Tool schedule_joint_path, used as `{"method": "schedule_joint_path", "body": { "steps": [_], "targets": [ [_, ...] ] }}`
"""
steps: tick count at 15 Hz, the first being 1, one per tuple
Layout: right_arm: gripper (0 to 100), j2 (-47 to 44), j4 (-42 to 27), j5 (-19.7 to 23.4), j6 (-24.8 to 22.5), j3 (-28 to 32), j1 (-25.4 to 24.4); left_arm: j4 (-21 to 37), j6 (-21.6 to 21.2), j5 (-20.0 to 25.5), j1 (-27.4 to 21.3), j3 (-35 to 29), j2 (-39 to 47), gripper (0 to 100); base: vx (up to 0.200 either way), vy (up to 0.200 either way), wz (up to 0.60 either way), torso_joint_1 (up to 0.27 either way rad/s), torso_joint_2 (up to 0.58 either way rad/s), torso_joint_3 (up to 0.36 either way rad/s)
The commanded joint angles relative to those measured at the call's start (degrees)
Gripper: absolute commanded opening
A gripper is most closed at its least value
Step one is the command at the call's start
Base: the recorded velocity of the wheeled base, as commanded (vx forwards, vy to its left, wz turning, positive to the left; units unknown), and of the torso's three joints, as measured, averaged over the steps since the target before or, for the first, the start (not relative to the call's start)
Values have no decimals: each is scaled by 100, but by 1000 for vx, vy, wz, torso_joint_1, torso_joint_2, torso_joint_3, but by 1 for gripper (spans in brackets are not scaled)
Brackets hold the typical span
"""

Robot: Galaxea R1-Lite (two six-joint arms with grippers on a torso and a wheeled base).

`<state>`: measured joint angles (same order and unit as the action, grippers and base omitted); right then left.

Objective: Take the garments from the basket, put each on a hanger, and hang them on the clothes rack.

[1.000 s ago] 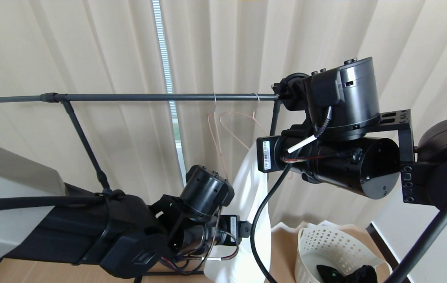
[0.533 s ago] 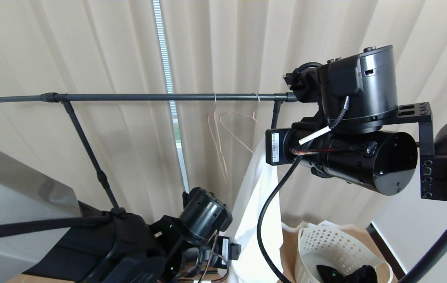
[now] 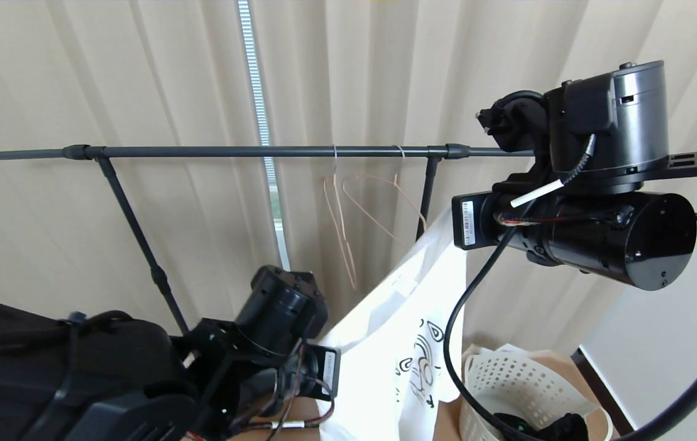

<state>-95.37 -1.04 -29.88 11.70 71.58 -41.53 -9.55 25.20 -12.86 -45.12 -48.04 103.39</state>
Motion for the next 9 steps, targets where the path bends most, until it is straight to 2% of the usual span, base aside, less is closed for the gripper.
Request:
{"method": "schedule_joint_path", "body": {
  "steps": [1,4,7,9],
  "targets": [
    [0,247,-2,0,-309,-285,146,-3,-366,-6,495,-258,-583,0,0,0,0,0,0,0],
    [0,343,-2,0,-845,-698,146,-3,-955,-15,776,-610,-688,0,0,0,0,0,0,0],
    [0,335,33,0,-1232,-1067,128,-12,-1219,29,829,-970,-750,0,0,0,0,0,0,0],
    [0,326,130,17,-1249,-1032,110,-21,-1377,47,838,-953,-759,0,0,0,0,0,0,0]
  ]
}}
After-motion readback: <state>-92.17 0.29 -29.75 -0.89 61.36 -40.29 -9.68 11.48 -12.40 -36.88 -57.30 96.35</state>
